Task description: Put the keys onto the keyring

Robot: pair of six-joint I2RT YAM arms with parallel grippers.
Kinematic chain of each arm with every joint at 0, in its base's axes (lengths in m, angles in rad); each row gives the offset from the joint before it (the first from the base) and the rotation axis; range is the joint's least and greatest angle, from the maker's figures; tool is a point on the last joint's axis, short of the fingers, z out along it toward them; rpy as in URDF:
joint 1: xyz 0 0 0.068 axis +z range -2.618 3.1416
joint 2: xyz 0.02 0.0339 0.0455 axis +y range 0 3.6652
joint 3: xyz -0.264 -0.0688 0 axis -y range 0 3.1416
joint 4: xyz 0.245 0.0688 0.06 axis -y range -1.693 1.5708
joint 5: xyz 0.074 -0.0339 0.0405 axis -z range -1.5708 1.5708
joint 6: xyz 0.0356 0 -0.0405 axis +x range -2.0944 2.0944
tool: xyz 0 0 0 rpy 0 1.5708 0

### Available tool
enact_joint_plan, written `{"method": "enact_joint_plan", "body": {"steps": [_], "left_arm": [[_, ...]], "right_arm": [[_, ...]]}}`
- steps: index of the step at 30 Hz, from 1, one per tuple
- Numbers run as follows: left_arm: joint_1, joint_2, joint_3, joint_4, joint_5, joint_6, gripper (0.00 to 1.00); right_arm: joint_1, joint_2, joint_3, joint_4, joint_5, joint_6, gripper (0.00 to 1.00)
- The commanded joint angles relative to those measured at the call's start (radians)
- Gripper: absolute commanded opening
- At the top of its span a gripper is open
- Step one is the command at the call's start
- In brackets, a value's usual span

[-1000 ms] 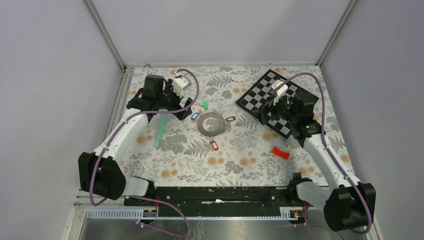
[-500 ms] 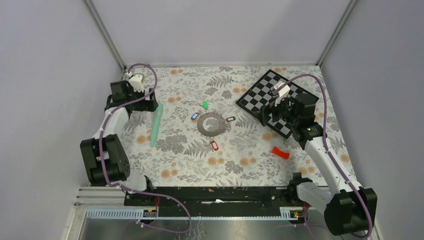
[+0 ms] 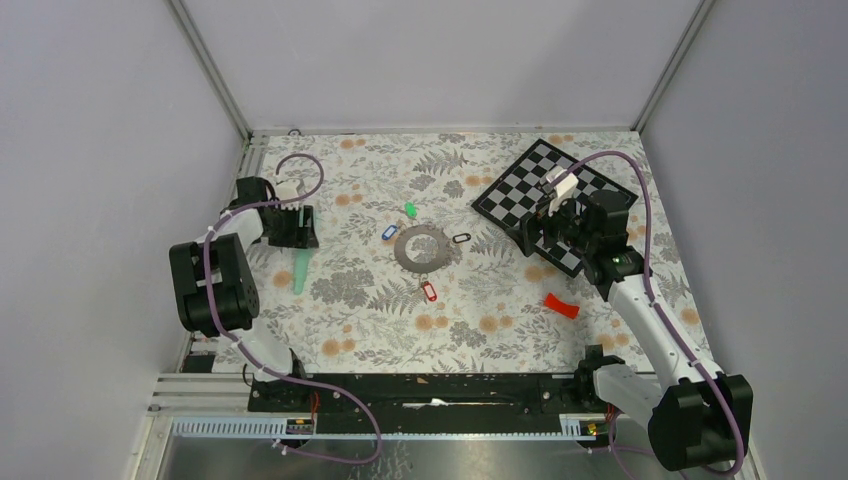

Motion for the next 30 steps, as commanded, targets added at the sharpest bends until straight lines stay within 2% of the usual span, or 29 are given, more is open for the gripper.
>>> {"method": "enact_joint_plan", "body": {"steps": [1,8,10,13,17,19,24,28,30], "left_arm": [[0.001,0.025,0.028,-0.011,0.053,0.03,0.6],[0.001,0.036,0.024,-0.012,0.066,0.034,0.44],[0.0,0.036,0.028,-0.013,0.054,0.035,0.43],[0.001,0.036,0.035,-0.013,0.029,0.037,0.56],[0.003,0.013,0.049,-0.013,0.014,0.043,0.8],[0.004,-0.013,0.056,-0.013,0.011,0.052,0.96],[0.028,-0.116,0.072,-0.003,0.035,0.069,0.99],[0.097,-0.22,0.072,0.07,0.153,0.007,0.99],[0.156,-0.277,0.041,0.173,0.264,-0.079,0.99]], "right_arm": [[-0.003,-0.006,-0.008,0.011,0.005,-0.004,1.0],[-0.002,-0.013,-0.014,0.011,0.005,-0.006,1.0],[-0.003,-0.015,-0.017,0.011,0.005,-0.007,1.0],[-0.003,-0.019,-0.018,0.011,0.002,-0.006,1.0],[-0.003,-0.023,-0.017,0.008,0.003,-0.006,1.0],[-0.003,-0.024,-0.013,0.003,0.005,-0.005,1.0],[-0.003,-0.03,0.035,-0.07,0.02,-0.021,1.0],[-0.003,-0.029,0.105,-0.141,0.058,-0.012,1.0],[-0.003,-0.033,0.135,-0.161,0.08,0.013,1.0]]}}
